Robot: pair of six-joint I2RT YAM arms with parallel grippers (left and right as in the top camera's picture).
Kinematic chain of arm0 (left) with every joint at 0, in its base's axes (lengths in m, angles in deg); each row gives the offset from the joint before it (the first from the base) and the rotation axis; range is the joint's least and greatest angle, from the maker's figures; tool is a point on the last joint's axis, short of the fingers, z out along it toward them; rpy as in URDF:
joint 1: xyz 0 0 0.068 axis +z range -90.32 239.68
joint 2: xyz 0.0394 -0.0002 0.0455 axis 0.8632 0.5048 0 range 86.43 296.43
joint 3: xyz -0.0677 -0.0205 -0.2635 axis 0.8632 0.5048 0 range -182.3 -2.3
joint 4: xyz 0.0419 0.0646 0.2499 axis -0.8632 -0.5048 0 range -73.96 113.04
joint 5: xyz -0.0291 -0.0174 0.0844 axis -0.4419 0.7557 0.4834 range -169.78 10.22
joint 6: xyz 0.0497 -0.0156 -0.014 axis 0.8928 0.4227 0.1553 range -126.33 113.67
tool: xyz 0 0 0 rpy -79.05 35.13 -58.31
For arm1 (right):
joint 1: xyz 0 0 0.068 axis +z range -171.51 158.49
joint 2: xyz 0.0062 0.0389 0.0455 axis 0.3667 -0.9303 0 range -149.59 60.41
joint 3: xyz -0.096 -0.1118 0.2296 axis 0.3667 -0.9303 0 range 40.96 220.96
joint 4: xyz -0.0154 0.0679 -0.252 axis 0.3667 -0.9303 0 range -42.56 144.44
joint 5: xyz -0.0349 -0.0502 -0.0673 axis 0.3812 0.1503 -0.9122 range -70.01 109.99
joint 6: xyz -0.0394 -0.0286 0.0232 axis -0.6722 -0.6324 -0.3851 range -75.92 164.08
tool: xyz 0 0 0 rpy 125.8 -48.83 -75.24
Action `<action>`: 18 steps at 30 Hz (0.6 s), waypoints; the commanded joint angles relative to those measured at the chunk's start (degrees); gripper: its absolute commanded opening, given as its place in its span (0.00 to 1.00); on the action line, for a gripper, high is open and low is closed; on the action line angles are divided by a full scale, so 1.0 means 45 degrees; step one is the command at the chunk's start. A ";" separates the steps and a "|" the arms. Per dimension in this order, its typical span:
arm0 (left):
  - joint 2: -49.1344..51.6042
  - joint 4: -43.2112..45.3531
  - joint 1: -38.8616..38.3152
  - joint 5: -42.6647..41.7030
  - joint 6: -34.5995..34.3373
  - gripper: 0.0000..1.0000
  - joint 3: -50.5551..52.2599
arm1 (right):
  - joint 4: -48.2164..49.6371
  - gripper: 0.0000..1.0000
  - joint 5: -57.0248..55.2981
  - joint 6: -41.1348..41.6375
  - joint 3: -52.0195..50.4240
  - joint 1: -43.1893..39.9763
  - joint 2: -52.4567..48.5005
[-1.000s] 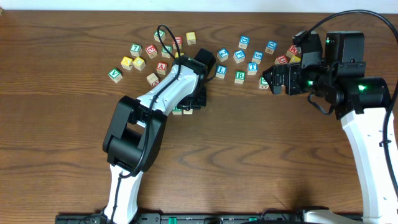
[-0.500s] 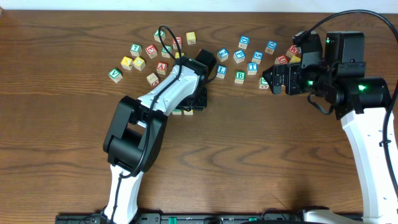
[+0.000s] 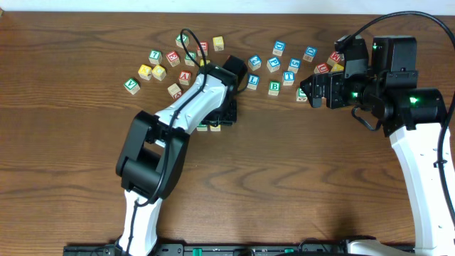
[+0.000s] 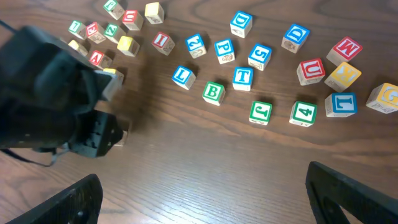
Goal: Spell out ROBOT
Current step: 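Place the O block to the right of the R block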
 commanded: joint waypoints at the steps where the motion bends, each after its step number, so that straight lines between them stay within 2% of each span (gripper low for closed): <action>1: -0.1365 -0.0151 0.0194 0.0631 -0.0102 0.39 -0.0102 | 0.0019 0.99 0.0165 -0.0039 0.0223 -0.0044 -0.0039; 10: -0.3201 -0.0277 0.0665 0.0622 0.0471 0.40 -0.0102 | 0.0019 0.99 0.0165 -0.0039 0.0223 -0.0044 -0.0039; 18: -0.4605 -0.1311 0.1792 0.0622 0.1292 0.40 -0.0102 | 0.0019 0.99 0.0165 -0.0039 0.0223 -0.0044 -0.0039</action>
